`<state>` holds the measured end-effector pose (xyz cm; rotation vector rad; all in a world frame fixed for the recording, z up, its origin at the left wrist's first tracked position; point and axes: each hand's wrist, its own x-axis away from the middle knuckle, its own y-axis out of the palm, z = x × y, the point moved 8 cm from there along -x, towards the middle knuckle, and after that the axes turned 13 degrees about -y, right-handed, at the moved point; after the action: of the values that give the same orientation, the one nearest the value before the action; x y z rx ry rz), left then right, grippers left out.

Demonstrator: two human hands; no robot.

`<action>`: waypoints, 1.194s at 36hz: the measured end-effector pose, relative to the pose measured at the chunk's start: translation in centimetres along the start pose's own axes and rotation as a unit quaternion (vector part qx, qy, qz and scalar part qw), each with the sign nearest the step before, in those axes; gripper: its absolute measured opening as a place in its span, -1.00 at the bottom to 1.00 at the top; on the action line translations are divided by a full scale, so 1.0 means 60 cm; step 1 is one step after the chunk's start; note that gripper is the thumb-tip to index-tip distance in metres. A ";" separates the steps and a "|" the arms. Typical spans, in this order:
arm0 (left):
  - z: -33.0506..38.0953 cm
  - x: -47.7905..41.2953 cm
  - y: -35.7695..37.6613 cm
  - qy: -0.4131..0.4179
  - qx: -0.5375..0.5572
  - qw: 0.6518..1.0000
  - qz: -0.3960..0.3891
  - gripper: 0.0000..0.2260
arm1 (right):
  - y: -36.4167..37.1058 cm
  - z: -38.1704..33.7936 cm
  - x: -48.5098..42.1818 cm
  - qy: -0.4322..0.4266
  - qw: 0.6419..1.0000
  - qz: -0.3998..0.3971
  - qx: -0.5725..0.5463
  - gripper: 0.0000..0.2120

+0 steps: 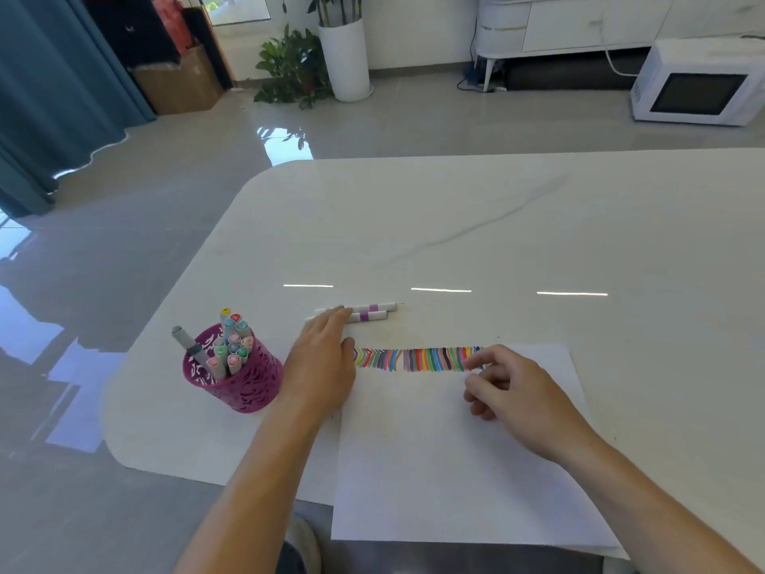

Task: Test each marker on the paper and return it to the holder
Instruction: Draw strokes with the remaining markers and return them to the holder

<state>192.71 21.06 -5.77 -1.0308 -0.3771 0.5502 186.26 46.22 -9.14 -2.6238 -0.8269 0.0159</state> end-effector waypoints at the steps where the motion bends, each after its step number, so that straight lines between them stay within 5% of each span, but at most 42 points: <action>1: -0.001 -0.004 0.009 0.003 -0.004 1.000 -0.007 -0.59 | -0.003 0.001 0.001 0.000 1.000 0.000 0.003 -0.92; 17: -0.011 -0.015 0.008 -0.039 -0.060 0.991 0.110 -0.90 | -0.012 0.013 0.009 0.009 0.999 -0.019 0.039 -0.91; 29: 0.032 -0.008 -0.021 0.008 0.053 0.990 0.134 -0.92 | -0.005 0.010 0.007 0.008 0.999 -0.033 0.041 -0.93; 37: 0.080 0.021 -0.001 -0.002 0.238 0.971 0.031 -0.84 | -0.007 0.005 0.006 -0.006 0.999 -0.024 0.026 -0.89; 43: 0.117 0.056 0.044 -0.026 0.378 0.917 -0.121 -0.67 | -0.012 -0.011 0.000 -0.039 0.999 0.002 0.002 -0.93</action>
<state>190.94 29.00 -4.69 -0.2159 -0.2919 0.4412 185.96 46.54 -8.23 -2.6365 -0.8460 0.1212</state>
